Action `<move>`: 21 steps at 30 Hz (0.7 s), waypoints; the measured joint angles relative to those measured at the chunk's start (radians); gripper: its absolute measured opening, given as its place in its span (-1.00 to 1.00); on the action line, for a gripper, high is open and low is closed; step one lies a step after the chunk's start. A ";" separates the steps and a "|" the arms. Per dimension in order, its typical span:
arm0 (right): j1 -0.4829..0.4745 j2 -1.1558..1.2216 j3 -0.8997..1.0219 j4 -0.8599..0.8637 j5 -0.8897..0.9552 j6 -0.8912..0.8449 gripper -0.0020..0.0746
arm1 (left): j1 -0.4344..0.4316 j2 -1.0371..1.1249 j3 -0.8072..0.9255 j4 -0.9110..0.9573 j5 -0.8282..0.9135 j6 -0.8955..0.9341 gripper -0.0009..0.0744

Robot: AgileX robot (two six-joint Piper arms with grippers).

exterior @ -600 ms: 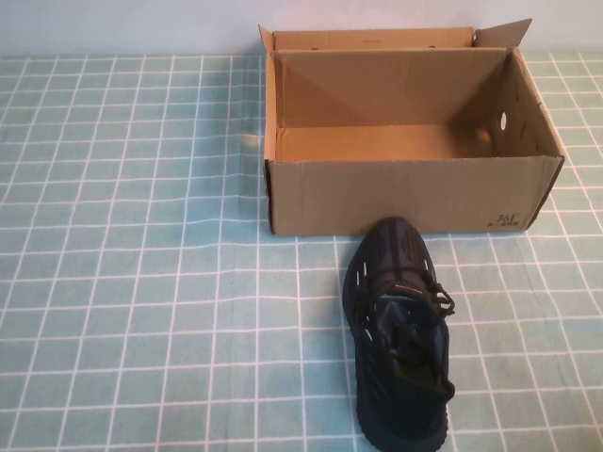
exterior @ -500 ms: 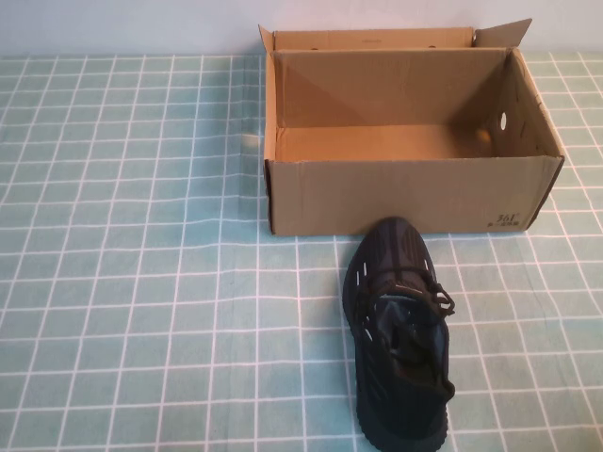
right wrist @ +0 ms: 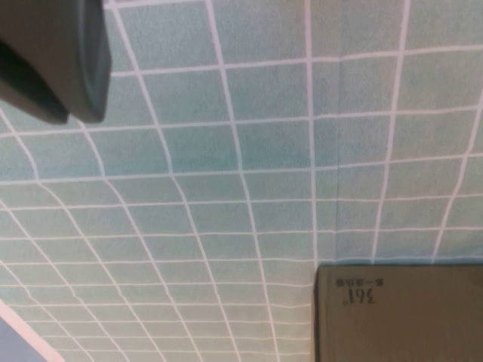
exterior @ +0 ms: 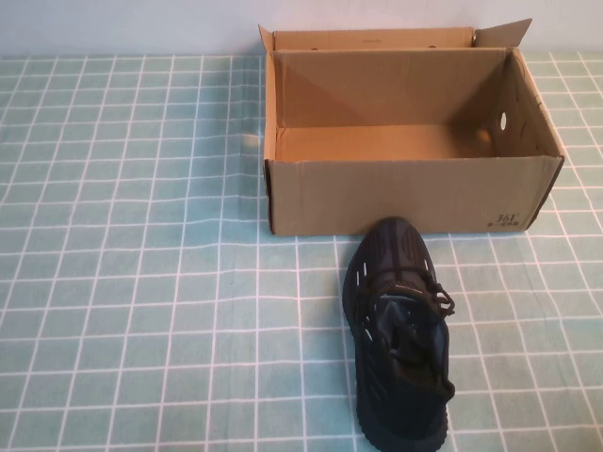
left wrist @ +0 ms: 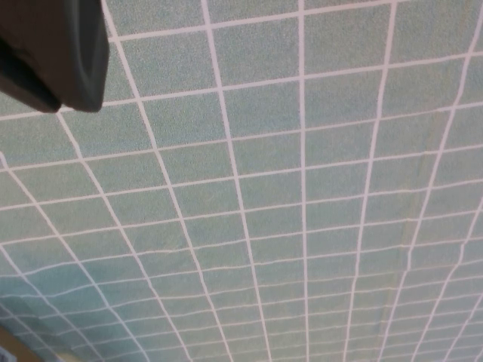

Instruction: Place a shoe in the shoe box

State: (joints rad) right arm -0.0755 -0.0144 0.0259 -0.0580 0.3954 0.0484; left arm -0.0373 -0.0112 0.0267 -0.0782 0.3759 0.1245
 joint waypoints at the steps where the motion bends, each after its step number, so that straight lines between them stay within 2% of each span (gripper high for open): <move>1: 0.000 0.000 0.000 0.000 0.000 0.000 -0.97 | 0.000 0.000 0.000 0.000 0.000 0.000 -0.99; 14: 0.000 0.000 0.000 0.020 -0.025 0.000 -0.97 | 0.000 0.000 0.000 0.000 0.000 0.000 -0.99; 18: 0.000 0.000 0.000 0.083 -0.029 0.000 -0.97 | 0.000 0.000 0.000 0.000 0.000 0.000 -0.99; 21: 0.000 0.000 0.000 0.198 -0.048 0.028 -0.97 | 0.000 0.000 0.000 0.000 0.000 0.000 -0.99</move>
State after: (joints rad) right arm -0.0755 -0.0144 0.0259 0.1396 0.3470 0.0760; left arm -0.0373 -0.0112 0.0267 -0.0782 0.3759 0.1245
